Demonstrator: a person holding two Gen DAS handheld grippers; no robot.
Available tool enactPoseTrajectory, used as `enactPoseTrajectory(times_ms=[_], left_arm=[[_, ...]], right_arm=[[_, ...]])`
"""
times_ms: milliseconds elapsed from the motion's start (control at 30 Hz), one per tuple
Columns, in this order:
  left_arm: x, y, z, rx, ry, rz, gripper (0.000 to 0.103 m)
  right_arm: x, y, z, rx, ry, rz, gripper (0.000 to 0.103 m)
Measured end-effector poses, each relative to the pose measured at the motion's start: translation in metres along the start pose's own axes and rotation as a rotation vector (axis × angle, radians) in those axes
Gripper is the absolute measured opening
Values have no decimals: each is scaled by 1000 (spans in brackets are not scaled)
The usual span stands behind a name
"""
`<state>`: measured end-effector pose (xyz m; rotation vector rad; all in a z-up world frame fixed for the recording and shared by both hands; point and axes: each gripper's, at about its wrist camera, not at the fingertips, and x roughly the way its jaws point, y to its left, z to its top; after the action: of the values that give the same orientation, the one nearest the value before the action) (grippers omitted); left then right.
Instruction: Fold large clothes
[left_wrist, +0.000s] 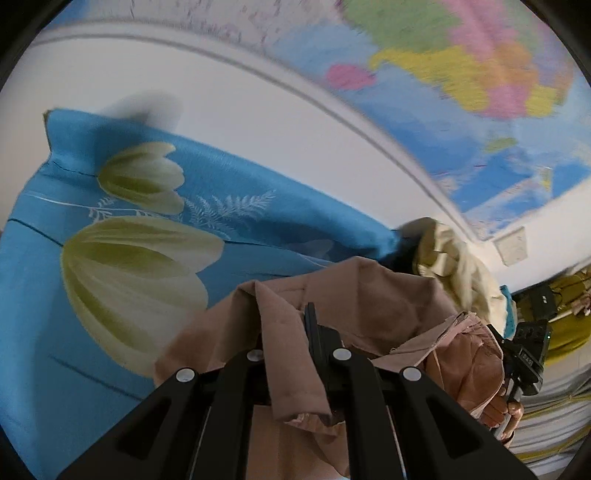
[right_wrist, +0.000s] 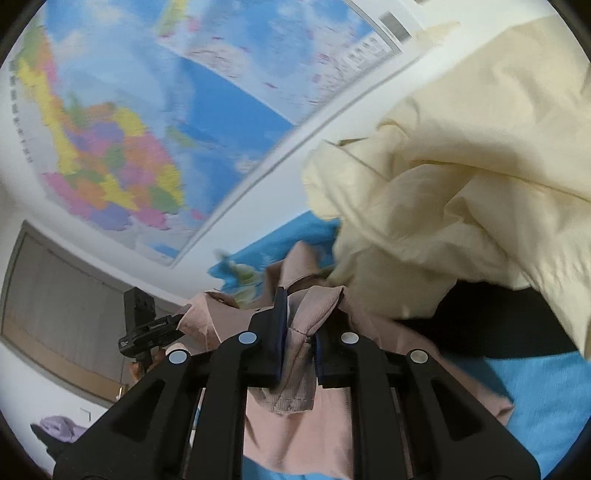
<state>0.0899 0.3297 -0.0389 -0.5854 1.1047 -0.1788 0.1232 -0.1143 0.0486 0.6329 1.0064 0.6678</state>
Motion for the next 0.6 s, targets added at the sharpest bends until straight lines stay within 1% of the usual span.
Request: enactPoseTrajectory(times_ms=[67, 167, 200, 233, 267, 333, 367, 433, 467, 500, 567, 600], left_arm=[[12, 4, 7, -14, 21, 4, 5], [29, 7, 14, -20, 48, 19, 5], [35, 7, 16, -23, 56, 24, 5], [39, 8, 18, -26, 65, 24, 6], [43, 9, 19, -28, 73, 21, 9], [48, 12, 20, -34, 83, 6, 11], [50, 12, 19, -29, 86, 3, 13], [49, 14, 18, -30, 77, -15, 15], [48, 14, 17, -24, 73, -22, 19], [47, 14, 16, -23, 68, -30, 22], [43, 14, 12, -19, 53, -57, 38], [39, 14, 10, -10, 38, -68, 42]], right_arm=[[6, -6, 6, 12, 3, -13, 14], [12, -13, 11, 21, 11, -32, 19], [14, -14, 12, 19, 17, -38, 23], [14, -16, 13, 23, 16, -39, 29], [13, -17, 13, 27, 13, -39, 33], [10, -18, 13, 33, 6, -35, 51], [7, -15, 12, 20, 3, -21, 57], [0, -9, 9, -4, -9, -17, 87], [-6, -3, 7, -34, -28, -21, 90], [-12, 3, 5, -67, -46, -28, 90], [-21, 11, 1, -110, -72, -28, 90], [-27, 17, -3, -145, -84, -21, 90]])
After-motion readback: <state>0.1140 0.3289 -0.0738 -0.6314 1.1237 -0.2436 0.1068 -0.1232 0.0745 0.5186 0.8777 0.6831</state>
